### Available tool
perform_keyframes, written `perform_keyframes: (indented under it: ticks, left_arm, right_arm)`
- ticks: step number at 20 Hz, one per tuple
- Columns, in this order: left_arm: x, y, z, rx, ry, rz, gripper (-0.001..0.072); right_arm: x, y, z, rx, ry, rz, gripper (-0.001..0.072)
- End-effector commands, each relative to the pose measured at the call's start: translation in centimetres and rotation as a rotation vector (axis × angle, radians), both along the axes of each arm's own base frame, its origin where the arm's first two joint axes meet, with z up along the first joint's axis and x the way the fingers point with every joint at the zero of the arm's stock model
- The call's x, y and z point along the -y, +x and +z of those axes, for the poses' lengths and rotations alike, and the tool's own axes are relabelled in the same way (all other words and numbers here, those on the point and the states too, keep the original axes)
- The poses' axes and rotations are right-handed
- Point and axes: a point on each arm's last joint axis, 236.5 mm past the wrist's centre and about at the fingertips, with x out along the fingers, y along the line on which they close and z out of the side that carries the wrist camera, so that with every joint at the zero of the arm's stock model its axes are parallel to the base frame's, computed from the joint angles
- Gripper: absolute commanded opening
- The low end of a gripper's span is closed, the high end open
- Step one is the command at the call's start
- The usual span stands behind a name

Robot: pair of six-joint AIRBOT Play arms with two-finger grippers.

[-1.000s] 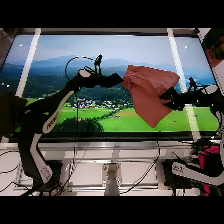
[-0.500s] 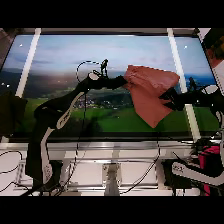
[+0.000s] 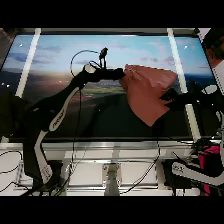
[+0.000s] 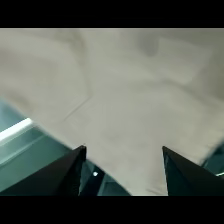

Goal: Fold the clothes and pants, and hang the long-sleeved shirts on hangers.

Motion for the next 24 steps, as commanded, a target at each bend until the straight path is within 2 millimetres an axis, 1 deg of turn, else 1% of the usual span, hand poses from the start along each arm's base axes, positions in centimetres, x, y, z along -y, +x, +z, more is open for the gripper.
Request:
perform_keyframes:
  ticks: [1,2,4,5,6,7,10,12,13,14,15,16,17,18,20,21,22,23,24]
  left_arm:
    - [-6.6,-2.5,1.2,0.048,0.389,-0.056,0.0012]
    - [-9.2,-3.9,0.9,0.009,0.528,-0.057,0.0013]
    - [-14.6,-6.6,-0.4,-0.074,0.81,-0.066,0.0013]
    - [-16.9,-7.9,-1.1,-0.126,0.929,-0.076,0.0013]
    - [-18.7,-9.0,-1.9,-0.169,1.02,-0.091,0.0013]
    - [-19.4,-10.1,-2.7,-0.214,1.053,-0.102,0.0013]
    - [-20.9,-13.1,-5.8,-0.359,1.098,-0.106,0.0014]
    - [-20.7,-14.6,-7.9,-0.411,1.083,-0.135,0.0016]
    - [-20.4,-14.8,-8.4,-0.416,1.069,-0.14,0.0017]
    - [-20.2,-14.6,-8.6,-0.41,1.059,-0.127,0.0021]
    - [-20.1,-14.4,-8.5,-0.409,1.051,-0.106,0.0042]
    - [-20.1,-14.3,-8.4,-0.409,1.048,-0.099,0.0133]
    - [-20.2,-14.3,-8.4,-0.411,1.048,-0.099,0.0254]
    - [-20.3,-14.6,-8.3,-0.423,1.055,-0.104,0.0305]
    - [-20.8,-15.4,-7.7,-0.455,1.071,-0.116,0.0302]
    - [-21.2,-16.2,-7.1,-0.474,1.083,-0.131,0.0273]
    - [-21.5,-16.8,-6.5,-0.482,1.095,-0.157,0.0045]
    - [-21.7,-17.1,-5.9,-0.469,1.101,-0.192,0.0017]
    - [-21.9,-16.8,-5.2,-0.445,1.095,-0.179,0.0016]
  right_arm:
    - [0.5,0.1,0.4,0.003,-0.029,0.019,0.0396]
    - [0.4,0.2,0.8,0.005,-0.024,0.025,0.024]
    - [0.0,-0.2,1.5,-0.008,-0.01,0.054,0.0204]
    - [-0.4,-0.8,1.9,-0.02,0.001,0.091,0.0078]
    - [-0.9,-1.4,2.2,-0.03,0.015,0.139,0.0009]
    - [-1.4,-1.8,2.5,-0.023,0.028,0.176,0.0009]
    - [-3.3,-3.1,3.4,-0.025,0.101,0.267,0.0008]
    - [-5.1,-3.5,3.8,-0.016,0.133,0.32,0.0007]
    - [-6.2,-3.5,3.9,0.011,0.152,0.358,0.0007]
    - [-7.5,-3.5,4.2,0.031,0.173,0.395,0.0008]
    - [-8.6,-3.7,4.4,0.037,0.184,0.421,0.0008]
    - [-9.5,-3.8,4.4,0.038,0.183,0.446,0.001]
    - [-10.3,-4.0,4.3,0.038,0.175,0.471,0.0011]
    - [-10.9,-4.1,4.2,0.041,0.171,0.487,0.0011]
    - [-11.9,-4.0,4.1,0.054,0.16,0.507,0.0011]
    - [-12.2,-4.1,4.1,0.053,0.159,0.518,0.0011]
    - [-12.1,-4.2,4.0,0.056,0.149,0.534,0.0009]
    - [-12.0,-4.3,3.8,0.066,0.137,0.553,0.0008]
    - [-11.7,-4.3,3.5,0.068,0.119,0.56,0.0007]
